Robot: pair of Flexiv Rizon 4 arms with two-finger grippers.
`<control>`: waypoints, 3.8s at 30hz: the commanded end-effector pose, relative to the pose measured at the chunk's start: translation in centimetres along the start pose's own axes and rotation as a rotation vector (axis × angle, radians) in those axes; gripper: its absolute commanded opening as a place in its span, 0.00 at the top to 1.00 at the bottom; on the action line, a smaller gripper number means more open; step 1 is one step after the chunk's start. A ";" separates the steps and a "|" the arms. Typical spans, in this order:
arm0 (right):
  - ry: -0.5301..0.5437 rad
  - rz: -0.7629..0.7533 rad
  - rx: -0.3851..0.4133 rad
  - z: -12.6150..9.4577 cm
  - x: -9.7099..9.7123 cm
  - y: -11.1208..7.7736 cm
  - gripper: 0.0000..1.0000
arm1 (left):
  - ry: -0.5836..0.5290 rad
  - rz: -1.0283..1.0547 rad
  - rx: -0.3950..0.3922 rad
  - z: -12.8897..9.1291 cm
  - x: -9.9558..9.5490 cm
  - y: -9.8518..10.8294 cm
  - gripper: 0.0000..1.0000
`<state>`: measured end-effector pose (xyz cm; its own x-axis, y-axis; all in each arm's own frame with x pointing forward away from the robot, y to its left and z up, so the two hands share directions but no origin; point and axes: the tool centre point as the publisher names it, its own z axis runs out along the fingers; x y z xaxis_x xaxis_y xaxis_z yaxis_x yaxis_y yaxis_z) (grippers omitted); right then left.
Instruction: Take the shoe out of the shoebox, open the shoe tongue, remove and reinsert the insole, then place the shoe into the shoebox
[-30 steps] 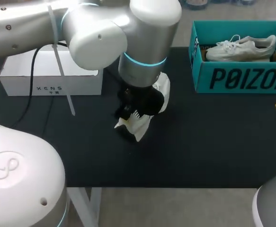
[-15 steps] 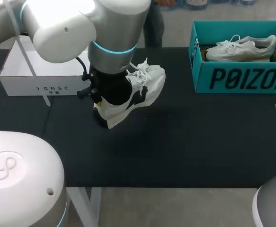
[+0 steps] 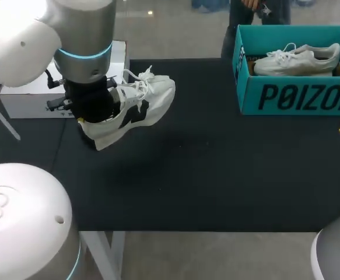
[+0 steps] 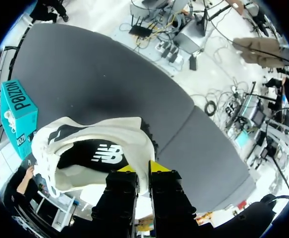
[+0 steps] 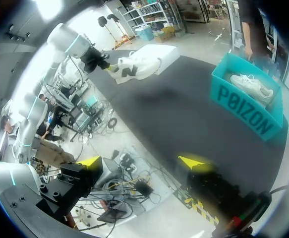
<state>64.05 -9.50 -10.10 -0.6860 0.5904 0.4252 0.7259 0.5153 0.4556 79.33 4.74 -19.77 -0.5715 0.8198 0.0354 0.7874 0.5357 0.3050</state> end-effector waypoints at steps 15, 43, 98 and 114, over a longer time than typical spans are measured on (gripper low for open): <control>0.003 0.002 0.006 0.0 -0.1 0.3 0.00 | -0.152 0.001 -0.006 -0.1 0.8 -0.1 1.00; 0.003 0.002 0.006 0.0 -0.1 0.3 0.00 | -0.221 0.314 -0.001 4.5 6.8 13.9 1.00; 0.003 0.002 0.006 0.0 -0.1 0.3 0.00 | -0.222 0.635 -0.038 15.4 7.0 38.0 1.00; 0.003 0.002 0.006 0.0 -0.1 0.3 0.00 | -0.225 0.586 -0.014 17.9 5.2 37.5 1.00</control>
<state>64.05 -9.50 -10.10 -0.6860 0.5904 0.4252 0.7259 0.5153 0.4556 109.79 32.95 -24.87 0.0174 0.9998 0.0003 0.9507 -0.0167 0.3097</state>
